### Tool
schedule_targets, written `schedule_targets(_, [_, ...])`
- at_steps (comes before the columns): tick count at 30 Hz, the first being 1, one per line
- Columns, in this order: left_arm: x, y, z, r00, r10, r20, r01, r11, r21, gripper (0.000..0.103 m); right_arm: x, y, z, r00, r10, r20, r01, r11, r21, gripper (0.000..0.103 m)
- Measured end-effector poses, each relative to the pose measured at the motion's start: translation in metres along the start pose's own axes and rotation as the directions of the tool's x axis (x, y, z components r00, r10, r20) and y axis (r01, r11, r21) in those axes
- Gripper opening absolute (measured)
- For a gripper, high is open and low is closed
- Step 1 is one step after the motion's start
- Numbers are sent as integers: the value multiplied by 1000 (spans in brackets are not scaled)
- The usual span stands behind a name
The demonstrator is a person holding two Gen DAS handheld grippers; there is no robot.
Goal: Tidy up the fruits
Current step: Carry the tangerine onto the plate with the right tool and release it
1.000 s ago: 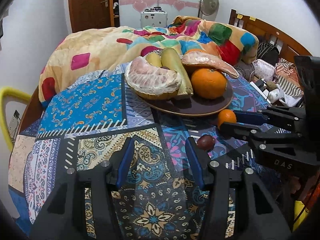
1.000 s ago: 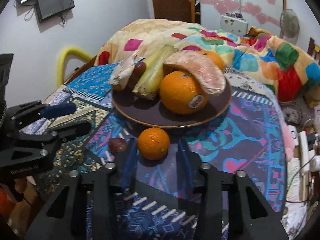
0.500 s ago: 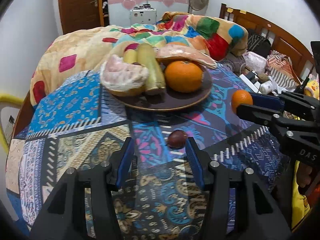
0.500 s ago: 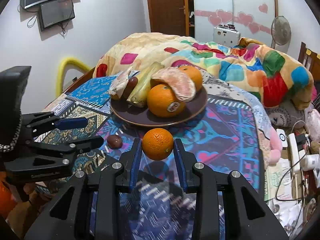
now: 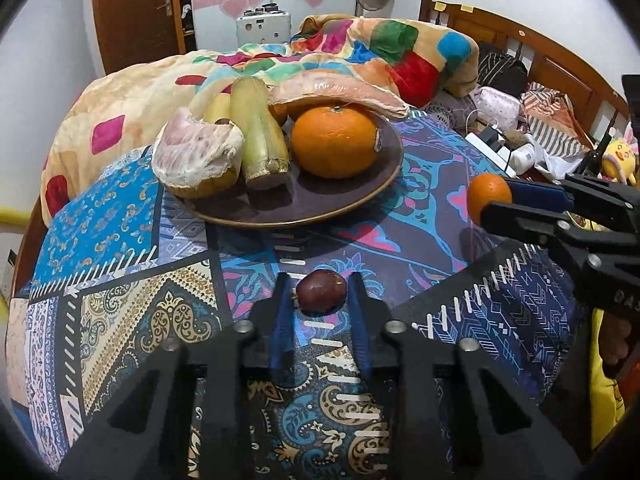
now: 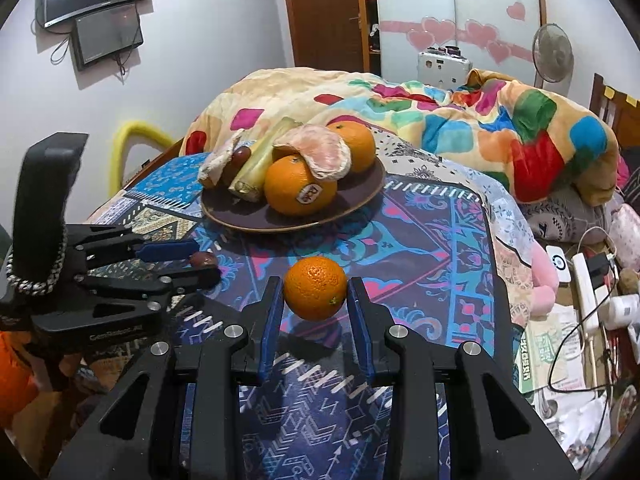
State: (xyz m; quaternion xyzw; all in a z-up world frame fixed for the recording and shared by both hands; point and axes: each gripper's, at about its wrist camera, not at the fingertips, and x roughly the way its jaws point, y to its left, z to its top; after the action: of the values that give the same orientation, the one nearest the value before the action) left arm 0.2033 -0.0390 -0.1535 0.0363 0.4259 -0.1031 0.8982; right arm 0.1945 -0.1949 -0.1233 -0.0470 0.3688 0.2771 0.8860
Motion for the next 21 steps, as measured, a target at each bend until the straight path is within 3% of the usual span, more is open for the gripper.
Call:
schedule_targets(13, [-15,20,18,998,-12,63,14,999,-37,20,7,-16,23,998,-48,38,48,999,11,30])
schedule_targets(21, [-9,24,36,995,21,96,-19,1000,-19,20,16,-30,56,993,-85,77,84,996,14,30])
